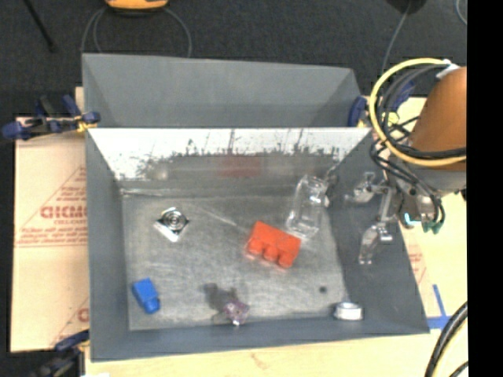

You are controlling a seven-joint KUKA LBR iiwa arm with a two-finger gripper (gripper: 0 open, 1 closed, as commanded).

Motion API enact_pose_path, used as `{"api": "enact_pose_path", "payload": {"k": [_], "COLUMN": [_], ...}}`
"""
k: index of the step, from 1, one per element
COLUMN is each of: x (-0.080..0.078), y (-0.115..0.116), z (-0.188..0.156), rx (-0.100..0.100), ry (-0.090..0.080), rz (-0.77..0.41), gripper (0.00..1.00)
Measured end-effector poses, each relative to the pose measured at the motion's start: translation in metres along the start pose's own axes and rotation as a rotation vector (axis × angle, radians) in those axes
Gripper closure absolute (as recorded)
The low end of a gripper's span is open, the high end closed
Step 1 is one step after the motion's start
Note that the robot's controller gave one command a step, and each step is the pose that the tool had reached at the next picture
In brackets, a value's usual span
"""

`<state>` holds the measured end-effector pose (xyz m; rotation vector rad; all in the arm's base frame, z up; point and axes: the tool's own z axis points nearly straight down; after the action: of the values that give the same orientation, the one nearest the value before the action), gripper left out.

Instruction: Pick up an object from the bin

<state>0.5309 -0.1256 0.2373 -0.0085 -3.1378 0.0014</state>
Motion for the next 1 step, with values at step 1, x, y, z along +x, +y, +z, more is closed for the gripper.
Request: {"api": "enact_pose_path", "payload": {"k": [1], "x": [-0.0233], "y": [0.0458], "z": [0.1013], "rx": [-0.004], "ry": [-0.001], "rz": [0.094], "gripper": [0.0]}}
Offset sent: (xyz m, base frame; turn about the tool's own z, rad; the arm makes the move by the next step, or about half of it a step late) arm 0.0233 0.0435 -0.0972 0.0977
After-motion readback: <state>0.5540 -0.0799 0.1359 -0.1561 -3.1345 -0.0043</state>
